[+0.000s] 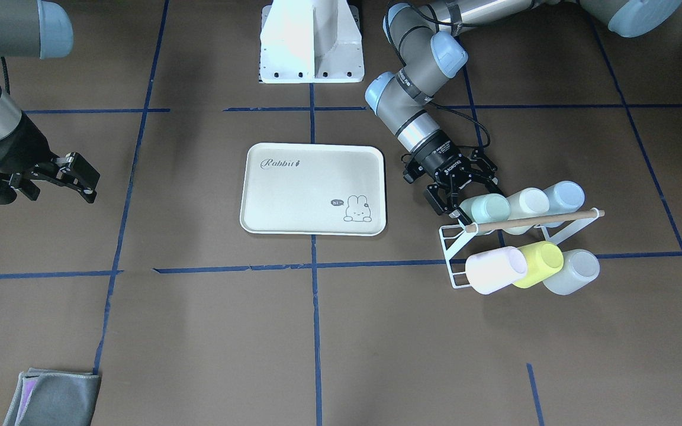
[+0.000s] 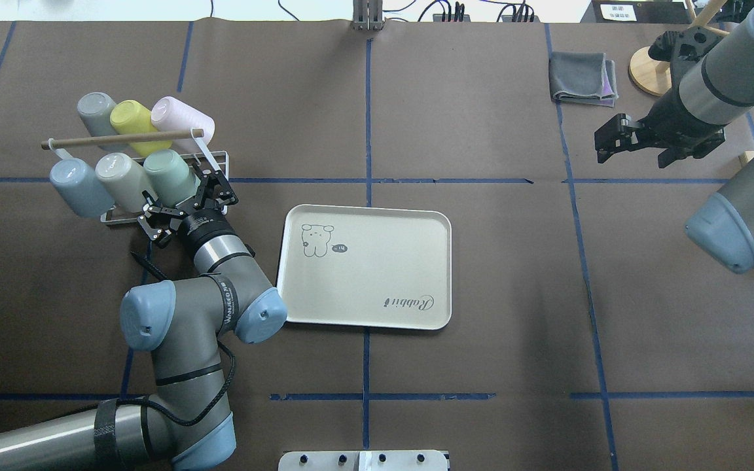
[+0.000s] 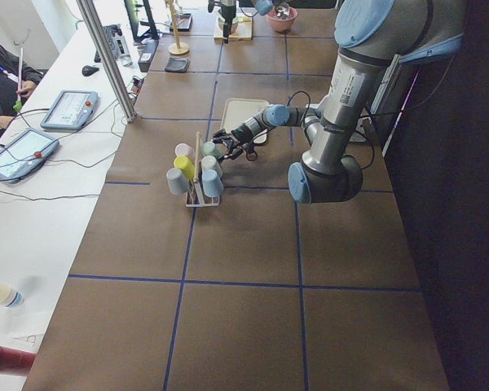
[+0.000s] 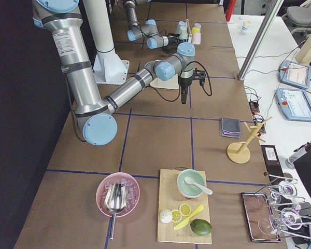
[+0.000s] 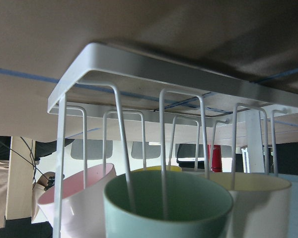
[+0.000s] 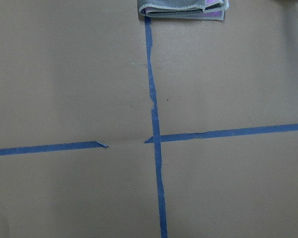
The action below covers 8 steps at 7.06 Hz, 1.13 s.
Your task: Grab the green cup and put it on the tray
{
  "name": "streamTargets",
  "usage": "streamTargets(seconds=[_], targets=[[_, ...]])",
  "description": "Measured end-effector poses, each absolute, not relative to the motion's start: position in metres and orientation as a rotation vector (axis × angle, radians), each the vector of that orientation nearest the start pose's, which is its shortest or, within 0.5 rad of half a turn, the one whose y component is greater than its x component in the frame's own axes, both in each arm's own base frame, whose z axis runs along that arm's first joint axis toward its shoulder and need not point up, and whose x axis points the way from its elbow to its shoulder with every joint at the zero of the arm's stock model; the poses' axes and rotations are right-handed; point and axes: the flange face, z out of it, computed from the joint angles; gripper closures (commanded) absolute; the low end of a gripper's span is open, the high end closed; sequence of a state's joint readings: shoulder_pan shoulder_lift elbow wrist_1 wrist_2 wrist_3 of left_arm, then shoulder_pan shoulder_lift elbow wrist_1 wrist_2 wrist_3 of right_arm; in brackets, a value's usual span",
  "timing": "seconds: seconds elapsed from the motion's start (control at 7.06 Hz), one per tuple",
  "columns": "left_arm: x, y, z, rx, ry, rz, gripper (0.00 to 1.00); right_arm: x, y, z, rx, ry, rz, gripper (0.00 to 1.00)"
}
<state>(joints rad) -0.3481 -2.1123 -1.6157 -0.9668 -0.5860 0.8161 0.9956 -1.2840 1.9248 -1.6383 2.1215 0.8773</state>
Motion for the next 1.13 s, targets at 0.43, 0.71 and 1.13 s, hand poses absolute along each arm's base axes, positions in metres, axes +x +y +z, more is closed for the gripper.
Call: streamTargets(seconds=[0.43, 0.71, 1.13], targets=[[0.5338, -0.4294, 0.3735, 0.219, -1.142, 1.846, 0.07, -0.2390, -0.5177, 0.3541, 0.060, -0.770, 0.129, 0.00], [0.5324, -0.4331, 0.3760, 0.216, -1.141, 1.841, 0.20, -0.2390, -0.5176, 0.3541, 0.060, -0.770, 0.128, 0.00], [0.5314, -0.4336, 0.3735, 0.224, -1.139, 1.834, 0.55, -0.2390, -0.5177, 0.3540, 0.059, -0.771, 0.129, 0.00]])
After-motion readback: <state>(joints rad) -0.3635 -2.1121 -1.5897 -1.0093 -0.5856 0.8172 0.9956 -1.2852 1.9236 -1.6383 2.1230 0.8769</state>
